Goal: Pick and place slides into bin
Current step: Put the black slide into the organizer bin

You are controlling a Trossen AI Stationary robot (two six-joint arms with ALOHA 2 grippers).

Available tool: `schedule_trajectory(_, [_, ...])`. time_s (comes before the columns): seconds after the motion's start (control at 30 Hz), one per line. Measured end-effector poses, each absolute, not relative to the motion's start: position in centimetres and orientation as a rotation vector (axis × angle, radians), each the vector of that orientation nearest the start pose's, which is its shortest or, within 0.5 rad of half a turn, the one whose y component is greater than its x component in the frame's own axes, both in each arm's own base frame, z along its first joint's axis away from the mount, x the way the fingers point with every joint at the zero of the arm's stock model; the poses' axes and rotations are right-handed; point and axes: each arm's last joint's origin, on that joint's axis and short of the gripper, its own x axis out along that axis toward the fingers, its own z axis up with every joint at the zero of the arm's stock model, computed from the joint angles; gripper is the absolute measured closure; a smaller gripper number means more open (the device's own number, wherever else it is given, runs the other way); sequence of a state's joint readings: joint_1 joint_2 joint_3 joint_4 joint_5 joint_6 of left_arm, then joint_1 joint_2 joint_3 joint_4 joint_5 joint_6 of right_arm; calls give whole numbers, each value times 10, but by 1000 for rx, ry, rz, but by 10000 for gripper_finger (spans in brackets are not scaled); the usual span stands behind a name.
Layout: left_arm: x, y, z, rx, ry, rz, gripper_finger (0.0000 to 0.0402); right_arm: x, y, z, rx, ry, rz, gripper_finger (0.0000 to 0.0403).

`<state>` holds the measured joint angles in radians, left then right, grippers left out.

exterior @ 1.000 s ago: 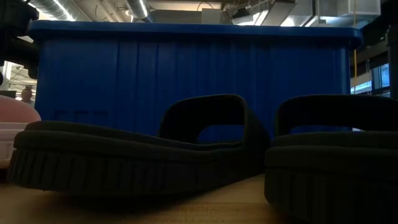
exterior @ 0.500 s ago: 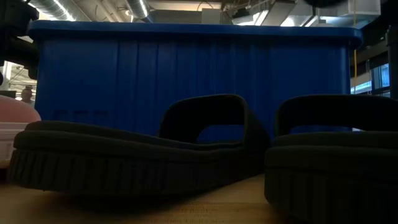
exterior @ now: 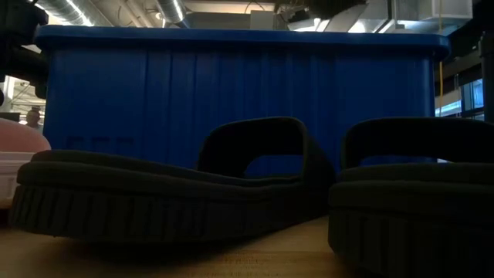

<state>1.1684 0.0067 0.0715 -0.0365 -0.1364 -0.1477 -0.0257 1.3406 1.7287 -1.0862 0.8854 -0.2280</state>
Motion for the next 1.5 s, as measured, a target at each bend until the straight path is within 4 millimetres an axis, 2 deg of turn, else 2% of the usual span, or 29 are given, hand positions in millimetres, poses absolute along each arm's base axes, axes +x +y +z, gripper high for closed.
schedule_trajectory(0.13, [33, 87, 183, -112, -120, 1300, 224, 257, -70, 435, -497, 813, -753, 386])
schedule_trajectory(0.3, [33, 87, 182, -120, -106, 1301, 224, 280, -119, 396, -479, 980, -791, 386])
schedule_trajectory(0.5, [33, 87, 177, -146, -60, 1305, 224, 299, -157, 344, -428, 1161, -767, 386])
schedule_trajectory(0.8, [33, 87, 174, -166, -25, 1308, 224, 319, -173, 270, -354, 1335, -745, 386])
schedule_trajectory(0.93, [33, 87, 174, -167, -24, 1309, 224, 319, -179, 237, -321, 1421, -743, 386])
schedule_trajectory(1.1, [32, 87, 174, -165, -25, 1331, 224, 318, -190, 206, -288, 1486, -747, 386])
schedule_trajectory(1.3, [32, 87, 174, -164, -26, 1346, 224, 315, -196, 186, -272, 1522, -755, 386])
schedule_trajectory(1.5, [32, 87, 174, -164, -26, 1346, 224, 314, -197, 183, -311, 1556, -795, 386])
